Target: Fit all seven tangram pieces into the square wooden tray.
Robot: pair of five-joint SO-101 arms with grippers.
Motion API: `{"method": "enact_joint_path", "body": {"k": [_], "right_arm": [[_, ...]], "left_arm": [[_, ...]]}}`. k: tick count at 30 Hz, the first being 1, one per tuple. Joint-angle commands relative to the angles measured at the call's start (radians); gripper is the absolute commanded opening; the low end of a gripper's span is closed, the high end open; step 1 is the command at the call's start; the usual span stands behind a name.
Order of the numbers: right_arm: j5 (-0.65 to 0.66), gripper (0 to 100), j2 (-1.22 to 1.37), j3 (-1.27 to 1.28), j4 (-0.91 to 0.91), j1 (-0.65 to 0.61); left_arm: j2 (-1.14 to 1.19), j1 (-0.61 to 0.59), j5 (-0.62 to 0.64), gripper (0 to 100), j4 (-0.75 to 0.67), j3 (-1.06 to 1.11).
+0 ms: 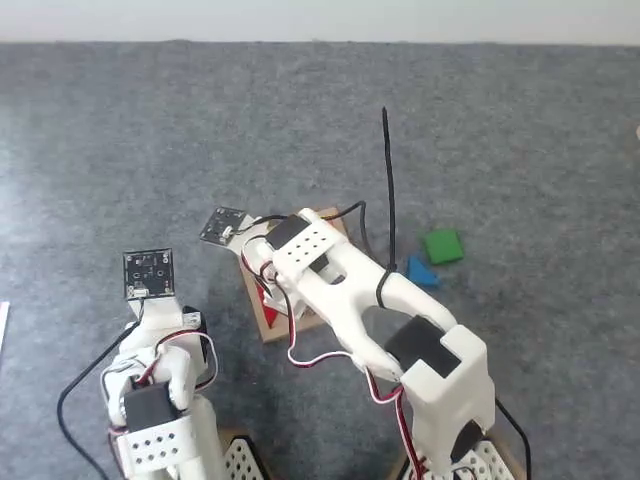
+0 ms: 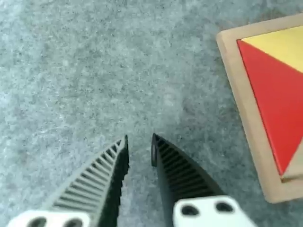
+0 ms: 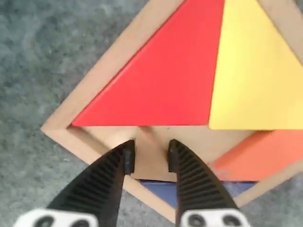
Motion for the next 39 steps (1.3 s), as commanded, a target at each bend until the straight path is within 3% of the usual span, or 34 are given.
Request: {"method": "enact_joint_path", "body": {"k": [1,14,25,39], "right_arm": [[0.009,3.1,-0.007,-0.002,0.015,-0.001],[-0.026,1.3,-0.226,0.006,0.084,0.065],[-0.081,1.3,-0.398,0.106,0.028,0.068],[0.006,1.6,-0.625,0.333,-0.044,0.074]], "left_arm": [[-0.018,-0.006,-0.002,8,0.003,-0.012],[-0.018,-0.006,-0.002,8,0.003,-0.012],[-0.018,-0.006,-0.002,8,0.003,-0.012],[-0.018,-0.006,-0.002,8,0.003,-0.012]]}}
